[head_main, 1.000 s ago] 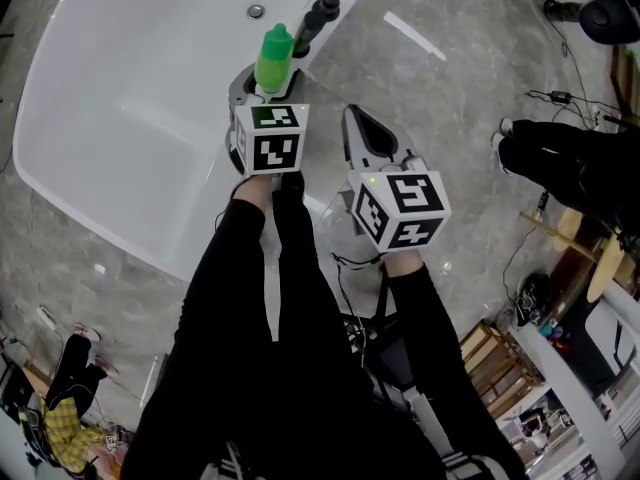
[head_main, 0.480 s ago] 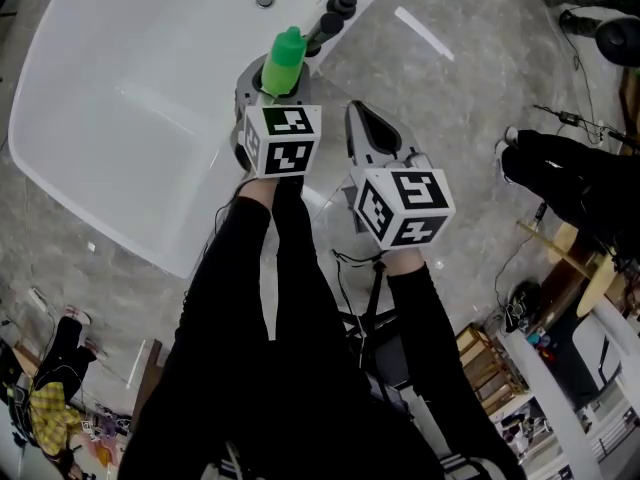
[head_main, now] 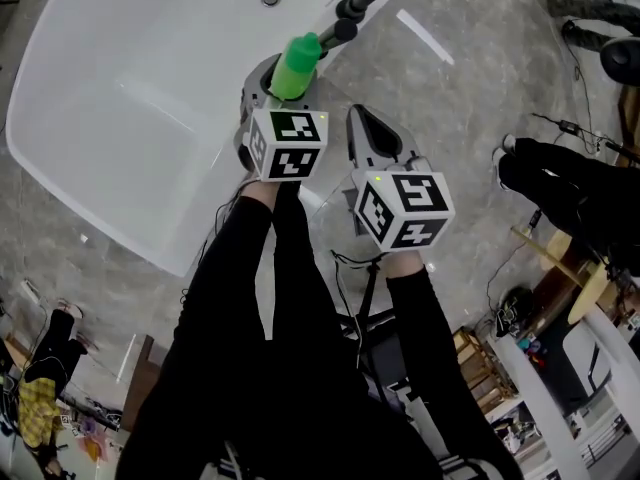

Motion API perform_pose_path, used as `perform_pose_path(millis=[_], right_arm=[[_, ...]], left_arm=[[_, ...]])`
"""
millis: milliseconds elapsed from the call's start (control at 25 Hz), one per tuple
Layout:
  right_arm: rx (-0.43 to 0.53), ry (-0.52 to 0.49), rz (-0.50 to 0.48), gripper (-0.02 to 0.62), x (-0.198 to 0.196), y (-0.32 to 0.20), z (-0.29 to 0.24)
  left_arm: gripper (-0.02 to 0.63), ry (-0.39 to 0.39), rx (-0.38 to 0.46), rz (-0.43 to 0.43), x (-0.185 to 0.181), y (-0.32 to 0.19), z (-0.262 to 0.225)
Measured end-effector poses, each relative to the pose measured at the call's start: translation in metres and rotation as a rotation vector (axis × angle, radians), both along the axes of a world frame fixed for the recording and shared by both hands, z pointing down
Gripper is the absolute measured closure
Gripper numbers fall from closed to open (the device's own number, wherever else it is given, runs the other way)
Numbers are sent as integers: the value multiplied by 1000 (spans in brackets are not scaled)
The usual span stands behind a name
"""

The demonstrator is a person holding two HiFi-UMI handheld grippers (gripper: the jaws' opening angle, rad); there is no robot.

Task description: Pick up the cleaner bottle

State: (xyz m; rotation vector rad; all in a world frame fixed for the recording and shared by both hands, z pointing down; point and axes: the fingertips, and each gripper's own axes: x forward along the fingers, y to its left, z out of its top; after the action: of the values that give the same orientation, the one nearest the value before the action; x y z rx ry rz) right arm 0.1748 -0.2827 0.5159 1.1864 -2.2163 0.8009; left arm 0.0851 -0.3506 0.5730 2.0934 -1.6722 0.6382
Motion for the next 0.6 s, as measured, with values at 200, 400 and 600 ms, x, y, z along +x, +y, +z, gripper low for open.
perform_pose_path(millis=[200, 400, 600], right_arm=[[3, 6, -5, 594, -2, 0, -2], [14, 11, -9, 594, -2, -1, -9], [31, 16, -20, 594, -6, -2, -18]], left_arm=[[407, 17, 14, 9, 1, 3, -3], [408, 28, 52, 21, 2, 6, -19], [408, 35, 101, 7, -3, 6, -37]])
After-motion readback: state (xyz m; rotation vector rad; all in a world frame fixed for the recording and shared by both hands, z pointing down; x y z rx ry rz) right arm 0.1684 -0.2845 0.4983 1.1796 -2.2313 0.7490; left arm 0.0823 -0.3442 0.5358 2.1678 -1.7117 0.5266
